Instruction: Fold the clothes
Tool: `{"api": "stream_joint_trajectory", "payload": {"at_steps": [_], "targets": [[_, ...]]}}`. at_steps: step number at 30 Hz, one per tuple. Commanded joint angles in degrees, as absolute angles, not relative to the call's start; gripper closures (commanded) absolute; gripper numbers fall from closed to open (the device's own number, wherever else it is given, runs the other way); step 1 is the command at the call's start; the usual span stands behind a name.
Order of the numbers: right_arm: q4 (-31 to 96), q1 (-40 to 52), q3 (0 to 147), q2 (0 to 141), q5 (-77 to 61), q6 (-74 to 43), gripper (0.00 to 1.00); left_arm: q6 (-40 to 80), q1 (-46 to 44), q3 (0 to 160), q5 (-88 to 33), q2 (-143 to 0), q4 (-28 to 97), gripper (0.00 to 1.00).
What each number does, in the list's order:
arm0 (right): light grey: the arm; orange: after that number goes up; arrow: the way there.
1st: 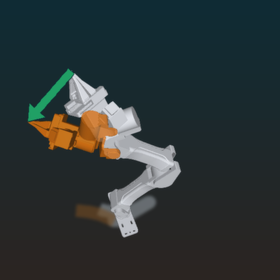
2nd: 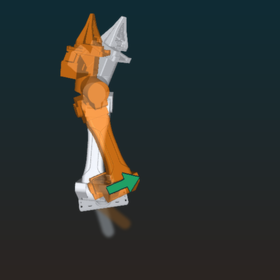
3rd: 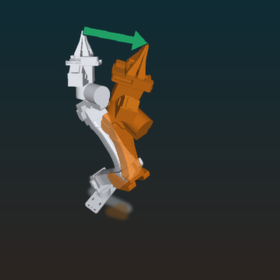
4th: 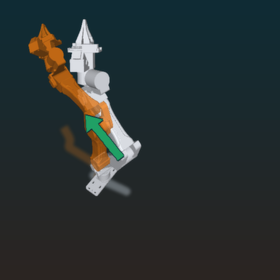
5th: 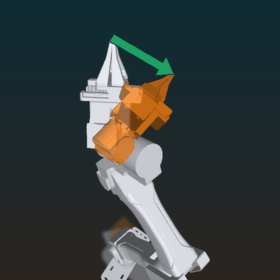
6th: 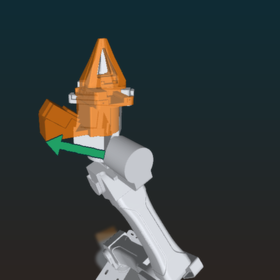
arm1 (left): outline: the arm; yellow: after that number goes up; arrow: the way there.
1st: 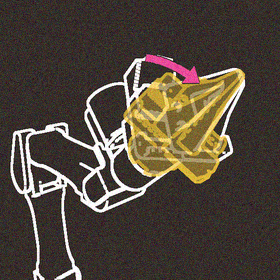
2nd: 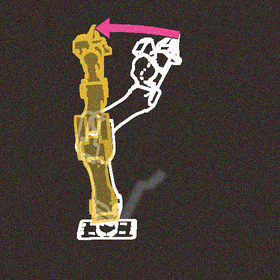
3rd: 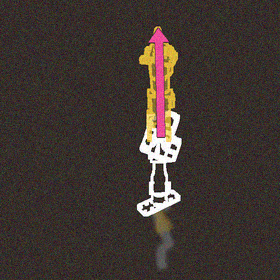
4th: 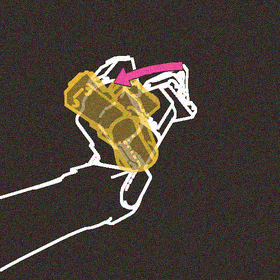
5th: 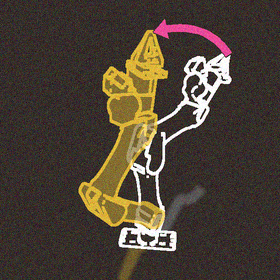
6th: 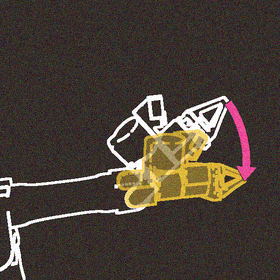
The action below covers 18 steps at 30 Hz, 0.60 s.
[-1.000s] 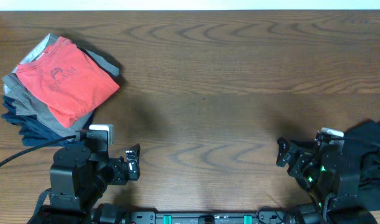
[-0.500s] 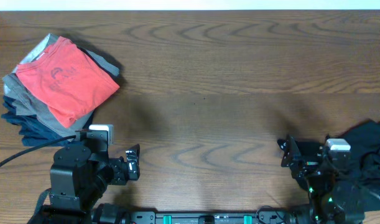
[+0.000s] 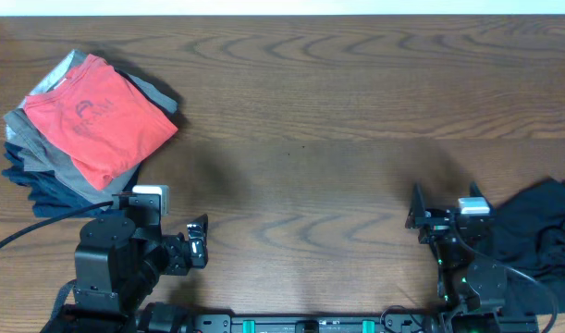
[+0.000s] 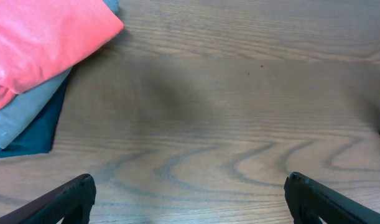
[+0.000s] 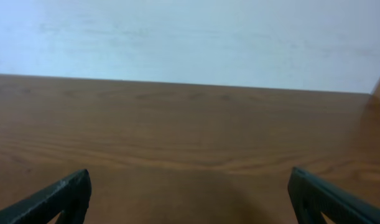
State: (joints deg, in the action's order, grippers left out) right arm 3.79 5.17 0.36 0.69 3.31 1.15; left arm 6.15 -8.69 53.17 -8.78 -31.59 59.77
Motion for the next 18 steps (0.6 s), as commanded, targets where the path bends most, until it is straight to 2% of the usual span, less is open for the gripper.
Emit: {"api": "stream_joint_trajectory", "payload": {"at_steps": [1,18], "targets": [[4.29,4.78,0.32,0.27,1.65,3.68,0.01,5.85,-8.82,53.15,-8.43,-31.35,59.72,0.02],[4.25,4.80,0.32,0.30,0.60,3.70,0.01,5.85,-8.82,53.15,-8.43,-31.35,59.72,0.02]]}}
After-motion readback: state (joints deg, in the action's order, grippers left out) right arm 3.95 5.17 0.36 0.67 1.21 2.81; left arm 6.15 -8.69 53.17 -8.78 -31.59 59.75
